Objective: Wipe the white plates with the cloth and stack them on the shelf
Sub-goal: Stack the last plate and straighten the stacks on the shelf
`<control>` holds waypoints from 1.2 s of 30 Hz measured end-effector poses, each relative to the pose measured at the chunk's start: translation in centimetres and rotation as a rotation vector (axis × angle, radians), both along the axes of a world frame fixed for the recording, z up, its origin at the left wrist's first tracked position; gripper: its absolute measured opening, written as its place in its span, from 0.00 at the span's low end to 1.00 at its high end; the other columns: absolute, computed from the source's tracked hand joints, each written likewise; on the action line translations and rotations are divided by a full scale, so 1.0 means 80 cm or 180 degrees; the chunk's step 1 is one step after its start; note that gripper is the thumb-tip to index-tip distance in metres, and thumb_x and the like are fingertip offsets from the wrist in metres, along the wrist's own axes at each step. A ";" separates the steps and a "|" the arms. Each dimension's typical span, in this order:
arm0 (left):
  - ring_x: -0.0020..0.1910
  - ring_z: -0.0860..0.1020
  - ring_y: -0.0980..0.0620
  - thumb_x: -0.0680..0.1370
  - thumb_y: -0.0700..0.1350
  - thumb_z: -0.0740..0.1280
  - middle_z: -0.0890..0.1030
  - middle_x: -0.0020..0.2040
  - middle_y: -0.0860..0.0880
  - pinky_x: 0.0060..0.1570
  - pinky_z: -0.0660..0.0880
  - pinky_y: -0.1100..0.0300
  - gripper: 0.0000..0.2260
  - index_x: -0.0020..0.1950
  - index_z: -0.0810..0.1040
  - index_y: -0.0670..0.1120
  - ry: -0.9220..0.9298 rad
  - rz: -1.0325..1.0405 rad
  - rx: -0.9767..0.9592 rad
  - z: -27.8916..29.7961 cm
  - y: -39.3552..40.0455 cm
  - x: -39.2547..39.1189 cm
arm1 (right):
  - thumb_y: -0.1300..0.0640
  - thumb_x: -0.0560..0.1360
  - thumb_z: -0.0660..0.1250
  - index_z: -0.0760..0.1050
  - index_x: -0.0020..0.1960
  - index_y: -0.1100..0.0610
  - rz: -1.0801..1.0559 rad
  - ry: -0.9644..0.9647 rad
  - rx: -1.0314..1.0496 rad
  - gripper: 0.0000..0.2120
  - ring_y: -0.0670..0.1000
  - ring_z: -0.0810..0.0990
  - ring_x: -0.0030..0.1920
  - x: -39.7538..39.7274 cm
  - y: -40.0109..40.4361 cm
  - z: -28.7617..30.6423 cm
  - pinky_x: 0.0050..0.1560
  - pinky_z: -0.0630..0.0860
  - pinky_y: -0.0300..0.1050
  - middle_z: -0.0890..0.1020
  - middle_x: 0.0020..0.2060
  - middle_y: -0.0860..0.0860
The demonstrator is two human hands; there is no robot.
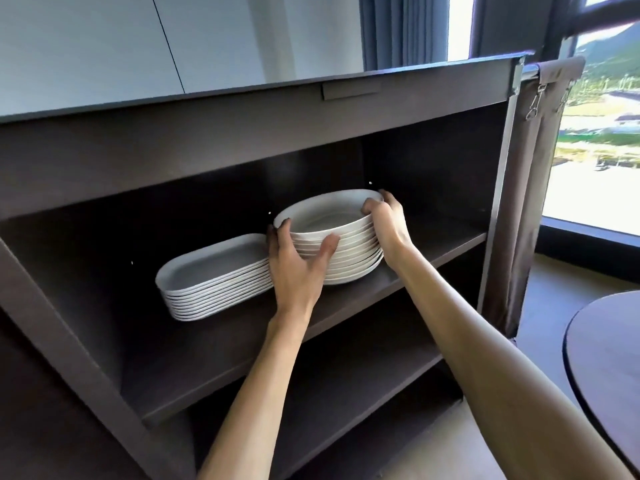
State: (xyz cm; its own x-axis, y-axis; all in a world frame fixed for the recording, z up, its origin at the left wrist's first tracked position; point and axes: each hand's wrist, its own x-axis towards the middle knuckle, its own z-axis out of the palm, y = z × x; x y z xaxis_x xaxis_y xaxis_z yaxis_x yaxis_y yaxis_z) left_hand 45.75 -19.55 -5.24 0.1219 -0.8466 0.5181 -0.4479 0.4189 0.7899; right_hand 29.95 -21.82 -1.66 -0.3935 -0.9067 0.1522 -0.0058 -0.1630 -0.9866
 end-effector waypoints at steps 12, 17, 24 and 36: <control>0.82 0.54 0.44 0.67 0.63 0.79 0.55 0.83 0.42 0.77 0.61 0.46 0.53 0.83 0.54 0.53 -0.0585 0.0202 -0.0094 -0.020 0.010 0.001 | 0.28 0.77 0.50 0.67 0.78 0.46 -0.0279 -0.0453 -0.0336 0.36 0.51 0.71 0.73 0.014 -0.006 -0.036 0.76 0.64 0.56 0.73 0.74 0.49; 0.80 0.58 0.39 0.68 0.57 0.82 0.53 0.81 0.36 0.73 0.66 0.46 0.59 0.84 0.43 0.52 -0.0900 0.0457 -0.0087 -0.037 0.027 -0.017 | 0.32 0.82 0.48 0.65 0.78 0.43 -0.0199 -0.0345 -0.0187 0.29 0.49 0.72 0.69 0.008 -0.005 -0.054 0.68 0.66 0.47 0.75 0.69 0.46; 0.81 0.56 0.39 0.67 0.55 0.82 0.52 0.82 0.35 0.75 0.64 0.46 0.60 0.84 0.42 0.51 -0.0882 0.0441 -0.0048 -0.041 0.021 -0.028 | 0.34 0.82 0.49 0.74 0.61 0.41 -0.0061 -0.0466 -0.0218 0.20 0.43 0.79 0.56 -0.001 -0.022 -0.056 0.57 0.72 0.45 0.81 0.54 0.43; 0.79 0.61 0.43 0.69 0.43 0.82 0.52 0.81 0.38 0.77 0.60 0.55 0.56 0.84 0.46 0.52 -0.0508 0.0776 0.0335 -0.025 -0.024 -0.063 | 0.31 0.77 0.52 0.76 0.68 0.43 0.0151 -0.0653 -0.0004 0.28 0.53 0.77 0.63 -0.013 -0.088 -0.046 0.68 0.70 0.52 0.81 0.59 0.47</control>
State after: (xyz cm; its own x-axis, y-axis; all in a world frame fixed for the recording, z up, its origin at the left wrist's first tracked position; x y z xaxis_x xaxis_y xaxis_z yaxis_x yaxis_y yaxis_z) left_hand 40.69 -21.47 -7.25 0.2522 -0.8523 0.4582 -0.6471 0.2035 0.7347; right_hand 28.93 -28.88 -5.33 -0.3731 -0.9248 0.0744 0.2029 -0.1596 -0.9661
